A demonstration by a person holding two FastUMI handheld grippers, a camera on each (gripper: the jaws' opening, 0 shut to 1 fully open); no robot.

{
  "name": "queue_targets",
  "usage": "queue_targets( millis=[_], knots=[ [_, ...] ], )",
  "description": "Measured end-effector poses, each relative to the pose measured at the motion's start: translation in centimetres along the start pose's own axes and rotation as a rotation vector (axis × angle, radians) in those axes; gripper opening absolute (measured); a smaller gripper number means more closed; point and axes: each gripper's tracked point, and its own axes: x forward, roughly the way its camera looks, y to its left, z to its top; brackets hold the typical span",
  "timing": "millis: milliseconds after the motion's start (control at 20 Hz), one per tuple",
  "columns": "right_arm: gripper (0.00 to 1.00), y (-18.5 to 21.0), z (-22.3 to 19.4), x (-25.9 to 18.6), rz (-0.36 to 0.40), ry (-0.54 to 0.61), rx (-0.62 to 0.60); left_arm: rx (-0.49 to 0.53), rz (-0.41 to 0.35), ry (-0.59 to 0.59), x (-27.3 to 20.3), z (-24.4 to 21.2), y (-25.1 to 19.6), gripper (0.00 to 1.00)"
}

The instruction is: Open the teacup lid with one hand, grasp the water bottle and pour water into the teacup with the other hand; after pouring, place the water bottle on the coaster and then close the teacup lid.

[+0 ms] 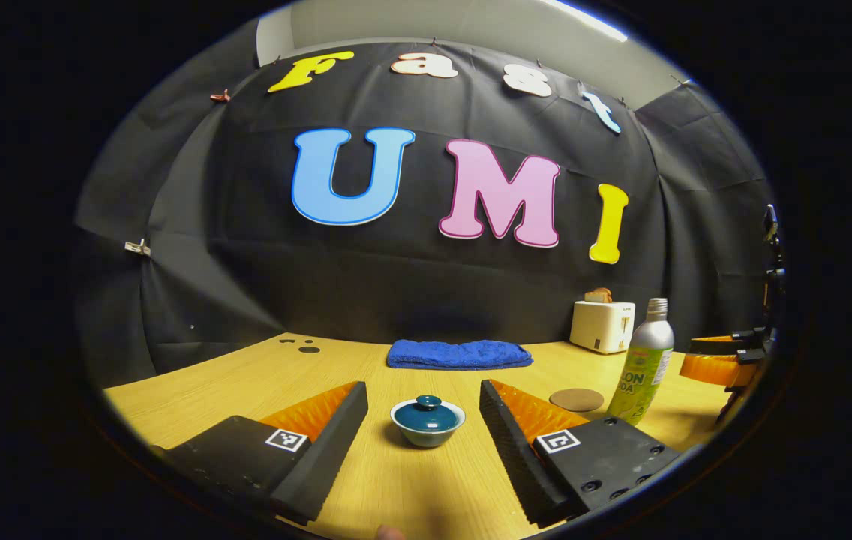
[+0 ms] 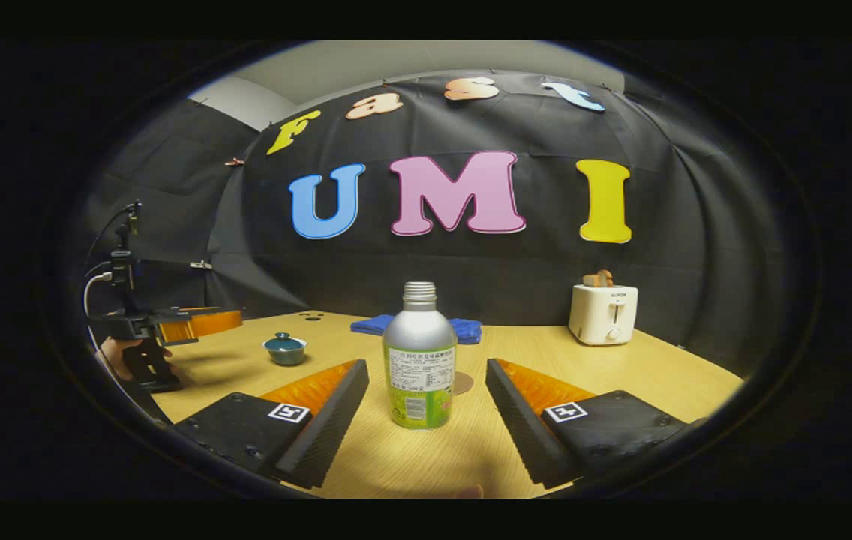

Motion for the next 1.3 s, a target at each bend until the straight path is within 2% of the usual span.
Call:
queue_targets(
  millis=[200, 450, 550, 800, 1050, 1100, 1200, 1300],
  knots=[
    [0.98, 0.1, -0.2, 0.2, 0.003, 0.002, -0.005, 0.072, -0.006, 0.129, 4.2, -2.5, 0.3, 0.95],
    [0.98, -0.5, -0.1, 0.7, 0.0, 0.007, 0.006, 0.075, -0.052, 0.223, 7.0, -4.2, -0.6, 0.91],
    [0.96, -0.5, -0.1, 0.8, 0.001, 0.003, 0.014, 0.073, -0.063, 0.252, 7.6, -4.6, -0.9, 0.86],
    [0.97, -0.9, -0.3, 1.0, 0.004, 0.007, 0.02, 0.036, -0.075, 0.283, 8.6, -5.2, -0.6, 0.72],
    [0.97, -1.5, -0.3, 1.1, 0.0, 0.005, 0.028, 0.053, -0.073, 0.293, 9.2, -5.5, -0.6, 0.61],
    [0.97, -1.5, -0.3, 1.1, -0.001, 0.006, 0.026, 0.053, -0.067, 0.288, 9.4, -5.4, -0.5, 0.55],
    [0.97, -1.4, -0.4, 1.1, 0.005, 0.01, 0.029, 0.054, -0.074, 0.287, 9.3, -5.4, -0.7, 0.36],
    [0.97, -1.4, -0.4, 1.2, 0.005, 0.011, 0.025, 0.054, -0.074, 0.286, 9.3, -5.3, -0.7, 0.34]
  ],
)
